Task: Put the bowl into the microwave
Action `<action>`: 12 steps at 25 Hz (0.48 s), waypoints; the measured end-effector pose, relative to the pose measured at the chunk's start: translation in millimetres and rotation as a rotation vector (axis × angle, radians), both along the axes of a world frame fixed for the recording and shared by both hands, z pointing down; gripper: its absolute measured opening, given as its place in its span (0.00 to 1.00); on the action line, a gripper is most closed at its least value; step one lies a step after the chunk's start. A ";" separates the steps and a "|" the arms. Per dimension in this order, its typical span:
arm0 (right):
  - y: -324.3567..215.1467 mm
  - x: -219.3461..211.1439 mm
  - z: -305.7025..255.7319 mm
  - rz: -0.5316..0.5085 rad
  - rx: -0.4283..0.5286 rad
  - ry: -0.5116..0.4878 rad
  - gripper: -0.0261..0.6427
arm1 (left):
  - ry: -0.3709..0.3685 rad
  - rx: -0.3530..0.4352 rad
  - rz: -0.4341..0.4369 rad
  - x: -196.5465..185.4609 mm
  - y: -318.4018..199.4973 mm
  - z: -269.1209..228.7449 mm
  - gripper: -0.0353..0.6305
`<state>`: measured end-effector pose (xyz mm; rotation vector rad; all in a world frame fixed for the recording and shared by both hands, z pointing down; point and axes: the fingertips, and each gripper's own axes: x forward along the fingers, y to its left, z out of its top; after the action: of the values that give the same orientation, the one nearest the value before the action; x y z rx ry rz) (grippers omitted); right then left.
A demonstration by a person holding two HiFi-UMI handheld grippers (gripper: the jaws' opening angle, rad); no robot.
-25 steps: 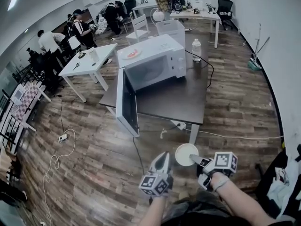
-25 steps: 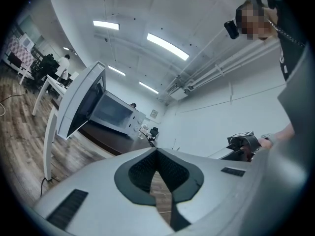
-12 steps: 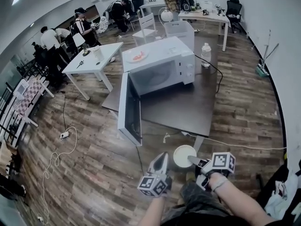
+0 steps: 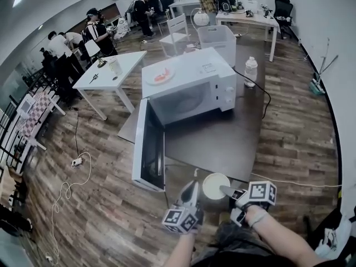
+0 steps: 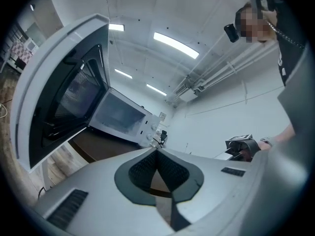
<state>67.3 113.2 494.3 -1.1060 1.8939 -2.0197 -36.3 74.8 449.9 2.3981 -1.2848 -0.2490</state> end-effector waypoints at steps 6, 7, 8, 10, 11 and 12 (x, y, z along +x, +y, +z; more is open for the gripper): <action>-36.1 8.9 0.2 -0.032 0.004 0.014 0.25 | -0.004 -0.017 -0.025 10.6 -34.6 3.7 0.07; -42.2 9.6 0.9 -0.037 0.004 0.015 0.25 | -0.005 -0.017 -0.029 11.5 -39.8 3.6 0.07; -48.8 9.8 0.6 -0.042 0.006 0.015 0.25 | -0.006 -0.017 -0.035 12.2 -44.9 3.5 0.07; -62.2 9.8 -0.2 -0.054 0.014 0.011 0.25 | -0.008 -0.015 -0.047 12.7 -54.7 3.8 0.07; -68.1 9.8 0.6 -0.059 0.016 0.007 0.25 | -0.008 -0.014 -0.054 12.7 -59.2 3.7 0.07; -73.4 9.6 1.6 -0.065 0.015 0.004 0.25 | -0.008 -0.012 -0.062 12.3 -63.5 3.4 0.07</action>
<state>76.9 39.9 495.9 -1.0588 1.9680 -2.0342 -24.0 11.3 453.3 2.3539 -1.3618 -0.2486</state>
